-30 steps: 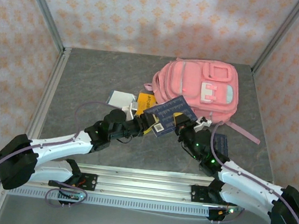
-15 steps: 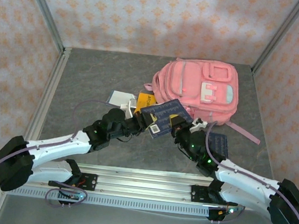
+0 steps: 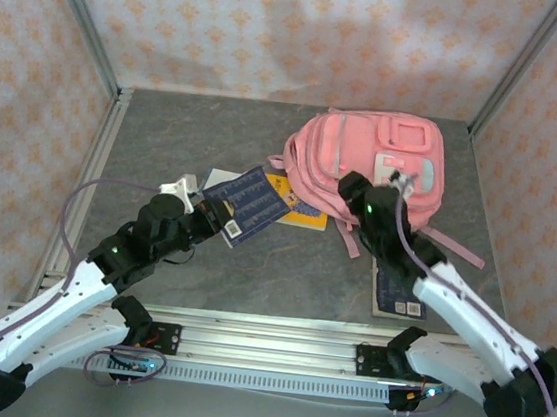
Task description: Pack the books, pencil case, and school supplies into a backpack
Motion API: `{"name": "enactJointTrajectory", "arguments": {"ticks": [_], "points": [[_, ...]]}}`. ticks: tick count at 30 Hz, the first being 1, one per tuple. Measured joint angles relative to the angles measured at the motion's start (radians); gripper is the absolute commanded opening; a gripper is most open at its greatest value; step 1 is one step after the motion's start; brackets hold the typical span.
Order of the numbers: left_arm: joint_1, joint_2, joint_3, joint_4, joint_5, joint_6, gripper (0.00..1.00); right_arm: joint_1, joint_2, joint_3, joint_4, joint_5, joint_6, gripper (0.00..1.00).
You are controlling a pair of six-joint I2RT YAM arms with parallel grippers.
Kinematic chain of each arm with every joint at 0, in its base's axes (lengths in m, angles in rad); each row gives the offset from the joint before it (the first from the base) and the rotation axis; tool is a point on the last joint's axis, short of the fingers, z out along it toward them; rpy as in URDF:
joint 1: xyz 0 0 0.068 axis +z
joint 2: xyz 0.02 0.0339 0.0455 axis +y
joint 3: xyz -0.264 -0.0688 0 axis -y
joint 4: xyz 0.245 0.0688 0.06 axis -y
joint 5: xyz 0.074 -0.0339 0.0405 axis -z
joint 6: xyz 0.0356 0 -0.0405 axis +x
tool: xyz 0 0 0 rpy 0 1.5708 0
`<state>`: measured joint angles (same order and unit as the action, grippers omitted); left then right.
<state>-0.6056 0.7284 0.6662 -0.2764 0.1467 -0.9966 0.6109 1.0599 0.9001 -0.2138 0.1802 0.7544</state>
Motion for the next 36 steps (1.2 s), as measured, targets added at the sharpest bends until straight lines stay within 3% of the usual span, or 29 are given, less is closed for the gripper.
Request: {"name": "enactJointTrajectory", "arguments": {"ticks": [7, 15, 20, 24, 29, 36], "points": [[0.025, 0.007, 0.032, -0.139, -0.002, 0.103, 0.0, -0.146, 0.509, 0.492, -0.201, -0.177, -0.261, 0.6], [0.058, 0.011, 0.058, -0.192, 0.03, 0.182, 0.0, -0.274, 0.933, 0.878, -0.381, -0.362, -0.344, 0.55], [0.07, 0.011, 0.058, -0.192, 0.06, 0.214, 0.0, -0.311, 1.111, 1.103, -0.473, -0.463, -0.363, 0.39], [0.071, 0.012, 0.058, -0.191, 0.071, 0.226, 0.0, -0.315, 1.196, 1.231, -0.526, -0.524, -0.377, 0.22], [0.074, 0.014, 0.058, -0.191, 0.085, 0.233, 0.0, -0.317, 1.218, 1.254, -0.568, -0.546, -0.381, 0.0], [0.083, 0.026, 0.059, -0.192, 0.084, 0.235, 0.0, -0.32, 1.16, 1.149, -0.531, -0.54, -0.395, 0.0]]}}
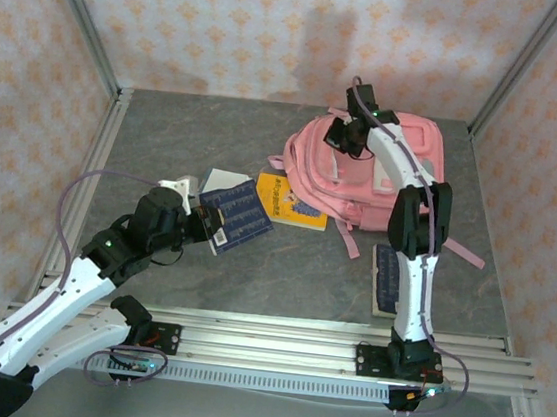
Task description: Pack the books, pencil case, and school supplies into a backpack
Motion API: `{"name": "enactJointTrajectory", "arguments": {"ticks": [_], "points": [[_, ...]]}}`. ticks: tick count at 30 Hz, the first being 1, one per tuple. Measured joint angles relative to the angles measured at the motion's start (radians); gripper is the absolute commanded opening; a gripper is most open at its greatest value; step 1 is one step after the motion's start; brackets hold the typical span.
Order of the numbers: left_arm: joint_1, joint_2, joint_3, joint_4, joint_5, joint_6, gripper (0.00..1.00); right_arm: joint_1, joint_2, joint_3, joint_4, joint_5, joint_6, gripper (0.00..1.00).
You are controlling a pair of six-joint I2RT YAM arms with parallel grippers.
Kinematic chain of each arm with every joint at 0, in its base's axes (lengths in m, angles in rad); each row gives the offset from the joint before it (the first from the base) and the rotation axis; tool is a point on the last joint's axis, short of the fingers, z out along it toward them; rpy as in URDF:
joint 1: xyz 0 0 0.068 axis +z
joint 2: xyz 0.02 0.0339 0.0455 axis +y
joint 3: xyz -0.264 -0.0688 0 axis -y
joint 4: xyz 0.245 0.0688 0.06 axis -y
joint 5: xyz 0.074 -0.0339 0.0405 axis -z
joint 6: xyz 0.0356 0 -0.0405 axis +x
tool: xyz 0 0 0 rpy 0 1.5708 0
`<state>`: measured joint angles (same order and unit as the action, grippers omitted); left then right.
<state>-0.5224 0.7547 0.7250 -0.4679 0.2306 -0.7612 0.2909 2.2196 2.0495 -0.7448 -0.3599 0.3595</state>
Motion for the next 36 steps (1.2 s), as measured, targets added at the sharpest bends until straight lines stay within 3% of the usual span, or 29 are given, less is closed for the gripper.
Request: {"name": "enactJointTrajectory", "arguments": {"ticks": [8, 16, 24, 36], "points": [[0.028, 0.129, 0.036, -0.008, -0.002, -0.027, 0.0, -0.003, -0.276, -0.215, 0.02, 0.006, -0.076, 0.0], [0.028, 0.182, 0.049, 0.073, 0.022, -0.046, 0.0, -0.035, -0.482, -0.391, 0.061, -0.088, -0.109, 0.0], [0.028, 0.259, 0.123, 0.209, 0.055, -0.066, 0.0, -0.07, -0.547, -0.482, 0.091, -0.252, -0.106, 0.0], [0.034, 0.537, 0.178, 0.393, 0.123, -0.197, 0.0, -0.096, -0.565, -0.506, 0.145, -0.381, -0.057, 0.0]]}}
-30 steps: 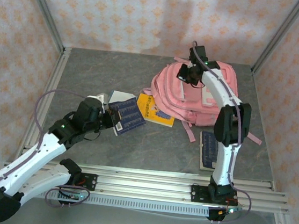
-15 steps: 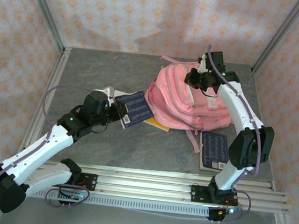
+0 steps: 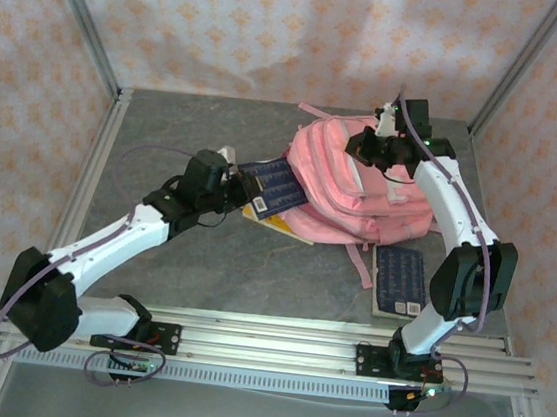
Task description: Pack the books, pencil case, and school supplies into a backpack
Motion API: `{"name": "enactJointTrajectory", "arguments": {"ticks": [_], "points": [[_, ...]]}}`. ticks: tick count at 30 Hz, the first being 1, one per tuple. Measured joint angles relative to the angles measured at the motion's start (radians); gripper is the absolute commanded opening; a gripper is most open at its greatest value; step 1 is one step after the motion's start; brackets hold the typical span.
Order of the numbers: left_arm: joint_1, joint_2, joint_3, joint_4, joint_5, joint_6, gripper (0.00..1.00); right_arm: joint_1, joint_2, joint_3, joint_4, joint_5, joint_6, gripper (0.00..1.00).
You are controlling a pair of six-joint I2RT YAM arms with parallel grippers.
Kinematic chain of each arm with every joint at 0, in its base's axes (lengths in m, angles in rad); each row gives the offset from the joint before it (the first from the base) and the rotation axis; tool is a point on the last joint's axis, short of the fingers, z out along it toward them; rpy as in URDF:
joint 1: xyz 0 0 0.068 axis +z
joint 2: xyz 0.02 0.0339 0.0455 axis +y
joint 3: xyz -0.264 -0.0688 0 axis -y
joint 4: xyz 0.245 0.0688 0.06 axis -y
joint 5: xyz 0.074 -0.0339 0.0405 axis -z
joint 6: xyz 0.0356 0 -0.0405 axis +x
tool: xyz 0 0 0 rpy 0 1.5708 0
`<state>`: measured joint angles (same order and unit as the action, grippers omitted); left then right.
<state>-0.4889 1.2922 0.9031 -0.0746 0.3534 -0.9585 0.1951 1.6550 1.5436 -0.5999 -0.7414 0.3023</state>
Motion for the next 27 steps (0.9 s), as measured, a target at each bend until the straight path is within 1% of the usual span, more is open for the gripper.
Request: {"name": "enactJointTrajectory", "arguments": {"ticks": [5, 6, 7, 8, 9, 10, 11, 14, 17, 19, 27], "points": [[0.0, 0.071, 0.043, 0.133, 0.029, -0.055, 0.0, 0.0, -0.014, -0.048, 0.034, -0.026, 0.019, 0.0], [0.0, 0.08, 0.049, 0.159, 0.035, -0.065, 0.0, 0.0, -0.018, -0.059, 0.043, -0.026, 0.019, 0.02], [0.0, 0.092, 0.055, 0.19, 0.042, -0.076, 0.0, 0.0, -0.022, -0.071, 0.052, -0.025, 0.019, 0.13], [0.0, 0.104, 0.058, 0.22, 0.053, -0.089, 0.0, 0.0, -0.026, -0.079, 0.057, -0.021, 0.019, 0.28], [0.0, 0.116, 0.062, 0.247, 0.063, -0.099, 0.0, 0.001, -0.031, -0.084, 0.058, -0.019, 0.018, 0.4], [0.0, 0.126, 0.064, 0.274, 0.068, -0.109, 0.0, 0.004, -0.037, -0.089, 0.058, -0.014, 0.013, 0.49], [-0.001, 0.136, 0.066, 0.294, 0.071, -0.116, 0.0, 0.011, -0.047, -0.094, 0.057, -0.008, 0.006, 0.55], [-0.006, 0.156, 0.072, 0.323, 0.079, -0.124, 0.0, 0.043, -0.077, -0.1, 0.048, 0.023, -0.022, 0.66], [-0.021, 0.171, 0.082, 0.341, 0.082, -0.131, 0.0, 0.076, -0.101, -0.1, 0.037, 0.057, -0.055, 0.72], [-0.03, 0.174, 0.085, 0.348, 0.084, -0.134, 0.0, 0.09, -0.105, -0.1, 0.032, 0.07, -0.071, 0.74], [-0.052, 0.19, 0.112, 0.349, 0.086, -0.137, 0.0, 0.155, -0.081, -0.085, -0.016, 0.126, -0.145, 0.76]]}}
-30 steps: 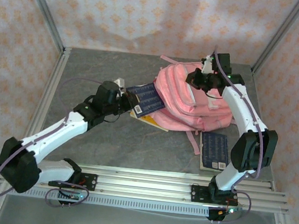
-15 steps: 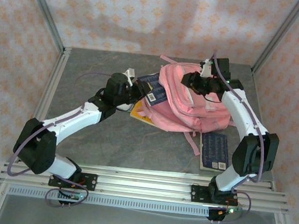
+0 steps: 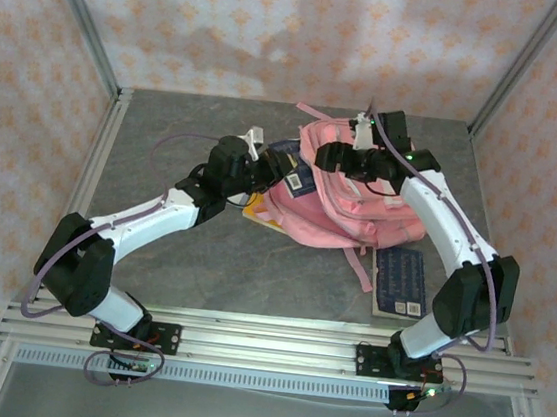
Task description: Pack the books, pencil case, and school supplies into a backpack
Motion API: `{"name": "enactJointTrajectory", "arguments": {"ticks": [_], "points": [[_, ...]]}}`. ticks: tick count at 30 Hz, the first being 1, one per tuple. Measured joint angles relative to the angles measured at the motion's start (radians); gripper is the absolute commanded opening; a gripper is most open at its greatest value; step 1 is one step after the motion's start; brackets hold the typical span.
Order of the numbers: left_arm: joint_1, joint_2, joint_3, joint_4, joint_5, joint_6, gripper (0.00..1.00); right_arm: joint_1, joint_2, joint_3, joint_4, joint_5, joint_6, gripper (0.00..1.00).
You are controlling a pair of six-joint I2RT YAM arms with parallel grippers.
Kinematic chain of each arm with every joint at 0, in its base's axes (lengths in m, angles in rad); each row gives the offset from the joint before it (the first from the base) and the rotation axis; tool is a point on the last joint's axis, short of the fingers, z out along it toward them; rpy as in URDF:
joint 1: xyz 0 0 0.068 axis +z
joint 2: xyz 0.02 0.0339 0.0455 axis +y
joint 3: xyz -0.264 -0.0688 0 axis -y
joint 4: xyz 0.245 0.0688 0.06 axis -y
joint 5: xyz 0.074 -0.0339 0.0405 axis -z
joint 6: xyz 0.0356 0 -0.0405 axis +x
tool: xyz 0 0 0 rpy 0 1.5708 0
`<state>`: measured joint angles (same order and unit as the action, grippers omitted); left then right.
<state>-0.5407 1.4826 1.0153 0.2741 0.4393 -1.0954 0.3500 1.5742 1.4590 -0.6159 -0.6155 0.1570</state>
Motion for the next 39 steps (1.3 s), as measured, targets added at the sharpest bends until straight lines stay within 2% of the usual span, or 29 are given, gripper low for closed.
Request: {"name": "enactJointTrajectory", "arguments": {"ticks": [4, 9, 11, 13, 14, 18, 20, 21, 24, 26, 34, 39], "points": [[-0.003, 0.01, 0.018, -0.01, 0.0, 0.0, 0.0, 0.026, 0.038, 0.027, -0.027, 0.032, -0.039, 0.74], [-0.003, 0.011, 0.018, -0.024, 0.002, 0.0, 0.0, 0.044, 0.043, 0.029, -0.043, 0.094, -0.073, 0.5], [-0.003, 0.012, 0.018, -0.024, 0.003, 0.0, 0.0, 0.045, 0.043, 0.029, -0.047, 0.104, -0.078, 0.51], [-0.003, 0.012, 0.018, -0.024, 0.004, 0.0, 0.0, 0.05, 0.043, 0.029, -0.048, 0.112, -0.082, 0.58], [-0.003, 0.012, 0.018, -0.024, 0.006, 0.0, 0.0, 0.052, 0.043, 0.029, -0.049, 0.116, -0.087, 0.58], [-0.003, 0.012, 0.018, -0.024, 0.007, 0.0, 0.0, 0.06, 0.043, 0.029, -0.049, 0.127, -0.095, 0.4], [-0.003, 0.013, 0.018, -0.025, 0.008, 0.0, 0.0, 0.06, 0.043, 0.028, -0.049, 0.126, -0.093, 0.38], [-0.003, 0.013, 0.018, -0.025, 0.009, 0.0, 0.0, 0.06, 0.043, 0.028, -0.049, 0.125, -0.091, 0.4], [-0.003, 0.013, 0.02, -0.028, 0.012, 0.003, 0.0, 0.06, 0.043, 0.02, -0.038, 0.108, -0.082, 0.6], [-0.003, 0.013, 0.022, -0.034, 0.014, 0.004, 0.0, 0.06, 0.04, 0.002, -0.017, 0.08, -0.075, 0.67], [-0.003, 0.013, 0.024, -0.046, 0.019, 0.003, 0.0, 0.06, 0.017, -0.033, 0.015, 0.031, -0.064, 0.69], [-0.003, 0.013, 0.027, -0.047, 0.022, 0.003, 0.0, 0.06, 0.017, -0.036, 0.019, 0.021, -0.067, 0.77]]}}
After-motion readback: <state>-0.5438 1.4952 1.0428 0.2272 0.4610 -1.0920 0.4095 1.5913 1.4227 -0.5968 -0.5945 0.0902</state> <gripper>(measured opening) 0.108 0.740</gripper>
